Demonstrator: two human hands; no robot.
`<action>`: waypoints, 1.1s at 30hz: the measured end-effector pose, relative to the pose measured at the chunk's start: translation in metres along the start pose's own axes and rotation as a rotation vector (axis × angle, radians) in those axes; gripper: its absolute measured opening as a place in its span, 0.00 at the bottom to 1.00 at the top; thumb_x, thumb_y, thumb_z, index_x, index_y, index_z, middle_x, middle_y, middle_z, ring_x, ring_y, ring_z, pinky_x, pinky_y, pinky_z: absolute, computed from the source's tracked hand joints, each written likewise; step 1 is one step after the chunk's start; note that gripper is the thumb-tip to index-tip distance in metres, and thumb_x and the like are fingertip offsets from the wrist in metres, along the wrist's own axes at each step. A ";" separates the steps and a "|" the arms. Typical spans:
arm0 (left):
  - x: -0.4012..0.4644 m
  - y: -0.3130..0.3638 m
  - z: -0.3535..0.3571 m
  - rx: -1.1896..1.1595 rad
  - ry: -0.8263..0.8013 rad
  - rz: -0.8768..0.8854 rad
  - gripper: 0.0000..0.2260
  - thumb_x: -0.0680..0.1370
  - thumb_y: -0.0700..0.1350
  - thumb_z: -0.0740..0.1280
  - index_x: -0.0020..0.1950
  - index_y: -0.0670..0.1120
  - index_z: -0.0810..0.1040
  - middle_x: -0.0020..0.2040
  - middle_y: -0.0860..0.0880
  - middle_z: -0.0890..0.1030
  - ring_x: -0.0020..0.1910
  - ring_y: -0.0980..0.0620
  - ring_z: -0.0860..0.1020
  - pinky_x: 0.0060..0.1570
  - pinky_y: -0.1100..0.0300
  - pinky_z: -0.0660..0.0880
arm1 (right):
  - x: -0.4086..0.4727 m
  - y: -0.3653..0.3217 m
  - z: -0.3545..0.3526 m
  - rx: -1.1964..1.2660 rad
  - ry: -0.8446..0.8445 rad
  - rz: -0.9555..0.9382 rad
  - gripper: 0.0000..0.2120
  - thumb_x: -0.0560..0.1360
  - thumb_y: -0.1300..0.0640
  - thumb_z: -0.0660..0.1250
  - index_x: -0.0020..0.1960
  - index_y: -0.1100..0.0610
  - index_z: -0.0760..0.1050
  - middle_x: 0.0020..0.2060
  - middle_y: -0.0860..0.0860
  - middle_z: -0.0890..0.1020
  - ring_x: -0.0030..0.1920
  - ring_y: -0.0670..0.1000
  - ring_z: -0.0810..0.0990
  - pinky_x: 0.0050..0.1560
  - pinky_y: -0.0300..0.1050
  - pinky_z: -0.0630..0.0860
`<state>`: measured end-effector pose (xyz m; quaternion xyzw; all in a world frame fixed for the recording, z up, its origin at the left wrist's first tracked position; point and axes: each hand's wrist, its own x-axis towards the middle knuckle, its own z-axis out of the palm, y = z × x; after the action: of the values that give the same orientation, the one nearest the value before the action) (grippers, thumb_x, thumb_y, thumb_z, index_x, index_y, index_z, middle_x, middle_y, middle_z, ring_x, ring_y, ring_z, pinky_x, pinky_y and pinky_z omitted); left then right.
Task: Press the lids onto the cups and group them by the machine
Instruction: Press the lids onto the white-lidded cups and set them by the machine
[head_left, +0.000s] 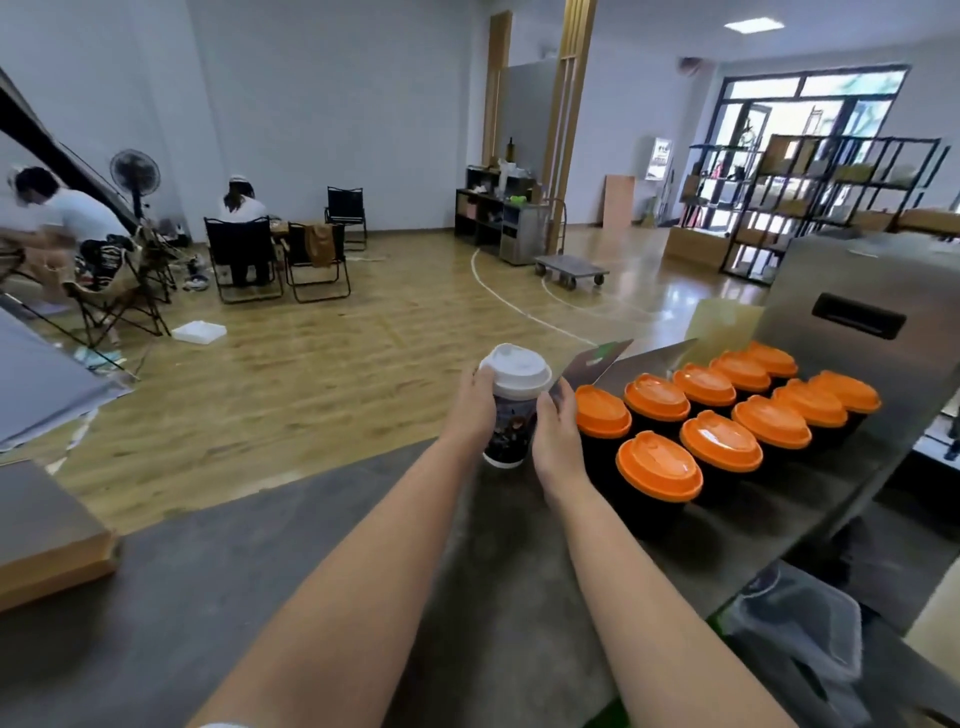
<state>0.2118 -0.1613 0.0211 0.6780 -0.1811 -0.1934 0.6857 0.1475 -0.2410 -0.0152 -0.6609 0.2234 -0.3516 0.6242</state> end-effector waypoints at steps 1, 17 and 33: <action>0.000 0.003 0.002 -0.025 -0.021 -0.011 0.17 0.84 0.53 0.51 0.65 0.46 0.73 0.60 0.46 0.79 0.55 0.52 0.78 0.48 0.62 0.75 | 0.004 0.000 0.001 0.013 -0.001 0.005 0.23 0.82 0.49 0.55 0.76 0.52 0.59 0.73 0.52 0.68 0.72 0.52 0.67 0.72 0.55 0.66; -0.240 0.005 -0.197 -0.101 0.513 0.151 0.20 0.85 0.55 0.51 0.57 0.51 0.82 0.52 0.56 0.84 0.50 0.66 0.81 0.49 0.70 0.75 | -0.229 -0.059 0.160 0.259 -0.396 -0.120 0.25 0.73 0.36 0.52 0.60 0.50 0.72 0.53 0.49 0.81 0.56 0.50 0.79 0.58 0.51 0.76; -0.363 -0.028 -0.331 0.001 0.897 0.229 0.16 0.85 0.52 0.51 0.68 0.53 0.71 0.60 0.54 0.78 0.60 0.58 0.76 0.53 0.67 0.73 | -0.369 -0.069 0.287 0.456 -0.716 0.166 0.15 0.82 0.56 0.53 0.58 0.55 0.77 0.52 0.57 0.84 0.53 0.55 0.82 0.50 0.47 0.80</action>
<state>0.0684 0.3082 -0.0065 0.6705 0.0598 0.1962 0.7130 0.1101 0.2300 -0.0081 -0.5664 -0.0384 -0.0890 0.8184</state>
